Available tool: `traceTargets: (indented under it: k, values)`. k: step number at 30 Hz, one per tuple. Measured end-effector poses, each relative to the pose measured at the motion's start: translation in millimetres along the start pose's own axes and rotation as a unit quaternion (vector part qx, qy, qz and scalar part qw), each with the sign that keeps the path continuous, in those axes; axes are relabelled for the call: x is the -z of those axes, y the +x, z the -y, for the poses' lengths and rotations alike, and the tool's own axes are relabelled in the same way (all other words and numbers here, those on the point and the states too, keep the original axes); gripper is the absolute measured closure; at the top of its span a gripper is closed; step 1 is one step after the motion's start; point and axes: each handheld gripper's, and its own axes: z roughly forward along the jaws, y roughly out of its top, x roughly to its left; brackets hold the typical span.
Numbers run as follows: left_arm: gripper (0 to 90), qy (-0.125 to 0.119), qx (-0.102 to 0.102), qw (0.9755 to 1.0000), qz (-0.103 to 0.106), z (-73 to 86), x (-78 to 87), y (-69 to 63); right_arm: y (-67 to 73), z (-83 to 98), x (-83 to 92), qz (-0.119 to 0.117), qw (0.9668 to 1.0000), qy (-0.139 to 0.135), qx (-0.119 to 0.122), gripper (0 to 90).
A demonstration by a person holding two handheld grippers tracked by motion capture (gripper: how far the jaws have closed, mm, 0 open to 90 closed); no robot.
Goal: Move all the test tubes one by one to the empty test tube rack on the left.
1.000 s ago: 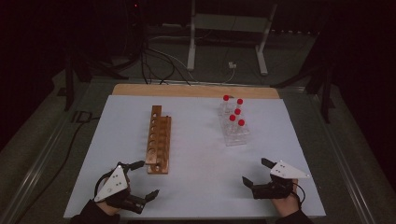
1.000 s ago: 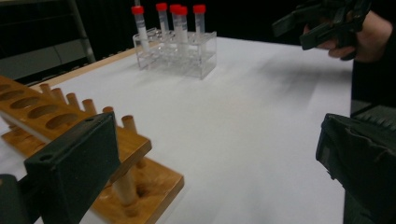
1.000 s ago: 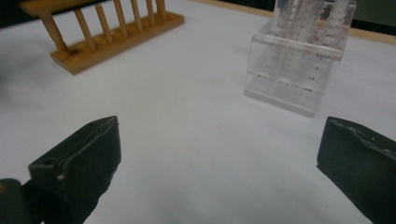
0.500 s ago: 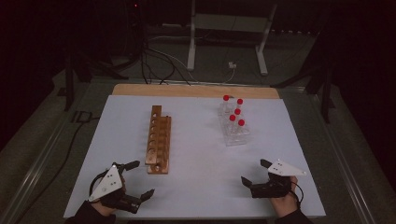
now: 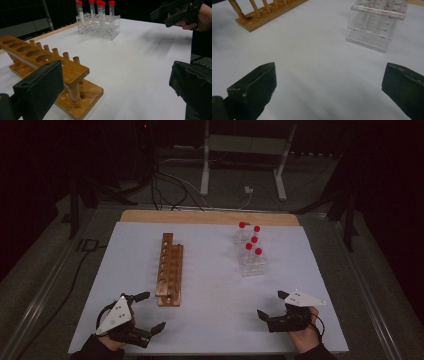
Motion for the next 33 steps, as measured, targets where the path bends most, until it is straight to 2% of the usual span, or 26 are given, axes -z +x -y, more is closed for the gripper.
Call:
traceTargets:
  k: [10,19,28,33]
  values:
    - [0.4,0.002,0.003,1.0000,0.008,0.4,-1.7,0.8,5.2,-12.1,4.0,0.000,1.0000,-0.002,0.006,0.0]
    - [0.4,0.000,0.004,1.0000,0.009,0.1,-1.0,0.4,5.2,-35.5,10.8,0.006,0.9996,-0.024,0.013,0.1]
    - [0.4,-0.001,0.003,1.0000,0.009,-0.2,-0.9,0.6,0.6,-52.0,11.8,0.005,0.9991,-0.039,0.016,0.1]
    - [0.4,-0.002,0.002,1.0000,0.009,-0.5,-0.7,0.5,-7.0,-65.5,4.3,-0.003,0.9989,-0.046,0.009,0.1]
